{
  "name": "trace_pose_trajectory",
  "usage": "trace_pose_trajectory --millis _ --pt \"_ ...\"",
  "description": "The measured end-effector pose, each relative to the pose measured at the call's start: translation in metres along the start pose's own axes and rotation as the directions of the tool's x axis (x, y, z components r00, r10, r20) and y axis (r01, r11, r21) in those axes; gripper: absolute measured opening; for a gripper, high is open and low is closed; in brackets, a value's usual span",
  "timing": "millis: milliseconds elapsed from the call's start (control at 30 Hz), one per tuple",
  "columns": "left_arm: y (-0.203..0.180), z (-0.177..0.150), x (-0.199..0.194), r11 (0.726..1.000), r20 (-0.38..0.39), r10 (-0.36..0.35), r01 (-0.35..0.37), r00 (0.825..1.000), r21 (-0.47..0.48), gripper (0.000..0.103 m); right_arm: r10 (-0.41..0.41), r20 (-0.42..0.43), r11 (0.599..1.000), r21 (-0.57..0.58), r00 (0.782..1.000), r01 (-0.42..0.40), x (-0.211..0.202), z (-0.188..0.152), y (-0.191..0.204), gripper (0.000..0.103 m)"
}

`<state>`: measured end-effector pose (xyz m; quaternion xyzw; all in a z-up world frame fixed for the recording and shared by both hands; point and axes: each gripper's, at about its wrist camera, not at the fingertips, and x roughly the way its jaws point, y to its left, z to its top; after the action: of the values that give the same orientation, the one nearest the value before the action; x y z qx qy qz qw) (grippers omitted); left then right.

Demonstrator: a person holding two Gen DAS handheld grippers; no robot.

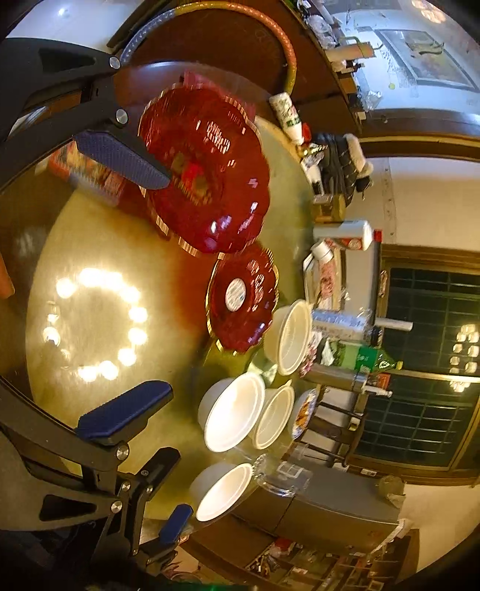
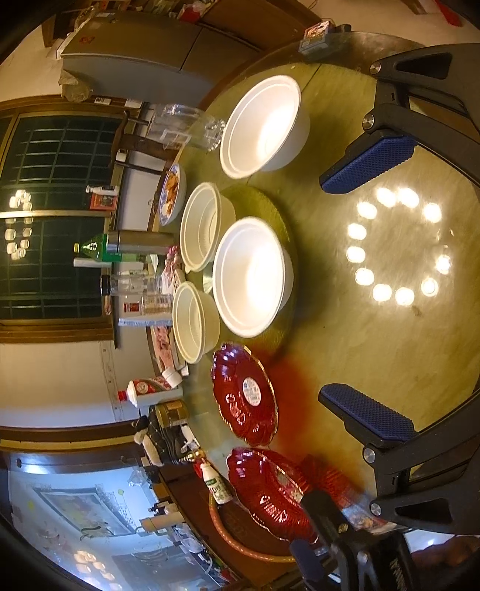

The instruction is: Organize plates and bowls

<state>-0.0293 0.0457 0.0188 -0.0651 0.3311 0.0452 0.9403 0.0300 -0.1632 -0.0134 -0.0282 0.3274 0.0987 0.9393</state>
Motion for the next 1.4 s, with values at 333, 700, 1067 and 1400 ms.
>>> trace_pose_trajectory --millis 333,700,1067,1400 --pt "0.127 0.012 0.011 0.978 -0.067 0.104 -0.115 0.992 -0.175 0.103 0.290 -0.093 0.957 0.065 0.953 -0.284 0.026 0.018 0.045 0.103" --pt "0.174 0.012 0.082 0.950 -0.212 0.179 -0.225 0.961 -0.217 0.089 0.594 -0.265 0.791 0.366 0.760 -0.491 0.117 0.028 0.113 0.074" --pt "0.175 0.003 0.112 0.938 -0.291 0.166 -0.242 0.942 -0.249 0.027 0.604 -0.342 0.785 0.414 0.720 -0.462 0.166 0.021 0.142 0.038" --pt "0.171 0.001 0.086 0.927 -0.195 0.227 -0.273 0.954 -0.258 0.015 0.513 -0.328 0.854 0.286 0.793 -0.435 0.143 0.025 0.158 0.019"
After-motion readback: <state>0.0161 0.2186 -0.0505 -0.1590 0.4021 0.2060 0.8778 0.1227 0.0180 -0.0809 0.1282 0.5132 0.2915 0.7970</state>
